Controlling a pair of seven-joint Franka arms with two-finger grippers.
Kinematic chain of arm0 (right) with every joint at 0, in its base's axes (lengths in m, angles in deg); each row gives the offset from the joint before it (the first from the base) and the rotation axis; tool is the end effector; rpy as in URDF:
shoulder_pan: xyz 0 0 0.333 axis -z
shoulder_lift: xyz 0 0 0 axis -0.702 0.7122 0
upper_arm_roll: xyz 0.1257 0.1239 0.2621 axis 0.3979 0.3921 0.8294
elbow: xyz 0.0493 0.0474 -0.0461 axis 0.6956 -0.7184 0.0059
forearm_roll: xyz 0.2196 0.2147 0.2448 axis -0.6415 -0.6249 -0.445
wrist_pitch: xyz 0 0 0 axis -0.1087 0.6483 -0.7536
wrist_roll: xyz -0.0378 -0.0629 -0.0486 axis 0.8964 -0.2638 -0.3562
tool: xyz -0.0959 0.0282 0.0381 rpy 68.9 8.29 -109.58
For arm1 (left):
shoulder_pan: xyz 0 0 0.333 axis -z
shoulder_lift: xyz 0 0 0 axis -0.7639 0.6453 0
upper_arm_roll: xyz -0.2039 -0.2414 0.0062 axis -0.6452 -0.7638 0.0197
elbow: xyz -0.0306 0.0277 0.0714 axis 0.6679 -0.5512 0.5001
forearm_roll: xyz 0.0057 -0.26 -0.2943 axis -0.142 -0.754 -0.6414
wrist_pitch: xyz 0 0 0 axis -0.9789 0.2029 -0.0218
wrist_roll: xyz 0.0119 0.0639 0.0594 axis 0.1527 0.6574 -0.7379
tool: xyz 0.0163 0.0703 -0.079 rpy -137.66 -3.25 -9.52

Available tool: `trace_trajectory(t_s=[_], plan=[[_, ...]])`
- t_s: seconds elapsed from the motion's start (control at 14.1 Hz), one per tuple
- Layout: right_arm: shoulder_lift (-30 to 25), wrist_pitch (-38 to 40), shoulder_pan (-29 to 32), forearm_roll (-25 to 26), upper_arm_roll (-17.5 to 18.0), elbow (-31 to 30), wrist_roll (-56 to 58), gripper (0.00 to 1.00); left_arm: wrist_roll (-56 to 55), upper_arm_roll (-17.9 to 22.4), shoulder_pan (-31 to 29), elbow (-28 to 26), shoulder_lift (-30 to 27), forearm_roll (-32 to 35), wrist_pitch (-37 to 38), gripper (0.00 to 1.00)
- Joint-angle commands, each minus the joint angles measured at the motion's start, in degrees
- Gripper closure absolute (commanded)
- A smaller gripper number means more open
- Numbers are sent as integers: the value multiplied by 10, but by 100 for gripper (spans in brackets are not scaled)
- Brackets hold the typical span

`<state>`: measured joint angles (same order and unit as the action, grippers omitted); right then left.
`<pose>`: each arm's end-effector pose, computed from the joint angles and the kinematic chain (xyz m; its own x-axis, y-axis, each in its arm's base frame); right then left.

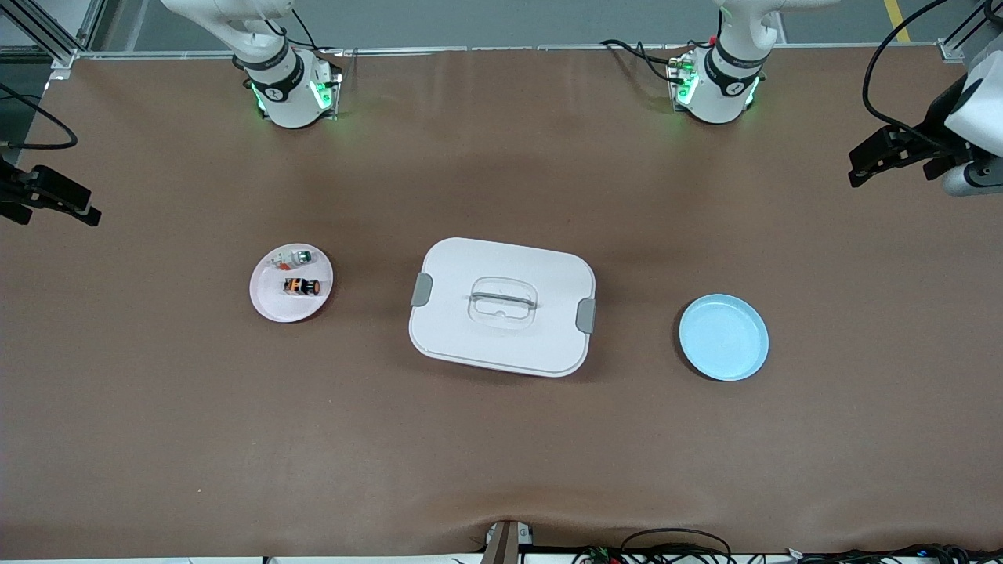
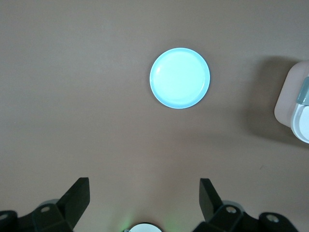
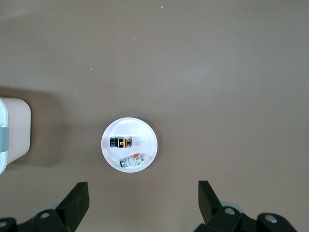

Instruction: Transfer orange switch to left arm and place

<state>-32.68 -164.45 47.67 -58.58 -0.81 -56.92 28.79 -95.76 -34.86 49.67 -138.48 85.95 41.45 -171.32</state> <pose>0.5588 -0.0407 0.6391 0.9983 -0.0533 0.0218 -0.0526 -0.9982 -0.0279 0.5260 -0.0397 0.6479 0.9965 0.0748 -0.0382 0.0727 -0.9960 -0.0525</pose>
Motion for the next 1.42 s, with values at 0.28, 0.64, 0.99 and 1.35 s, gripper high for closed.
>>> trace_trajectory(t_s=[0.28,0.64,0.99,1.35], plan=[[-12,-40,-2,-7,2,-10,0,0,14,2,-5,4,6,0,-3,0],[25,0,-4,-5,4,-9,0,0,14,2,-5,4,13,-5,-11,0],[63,0,-4,-2,4,-12,1,0,15,0,-3,4,16,-2,-12,0],[95,-33,-23,-12,4,-38,-11,0,15,0,-4,4,14,-6,-11,0]])
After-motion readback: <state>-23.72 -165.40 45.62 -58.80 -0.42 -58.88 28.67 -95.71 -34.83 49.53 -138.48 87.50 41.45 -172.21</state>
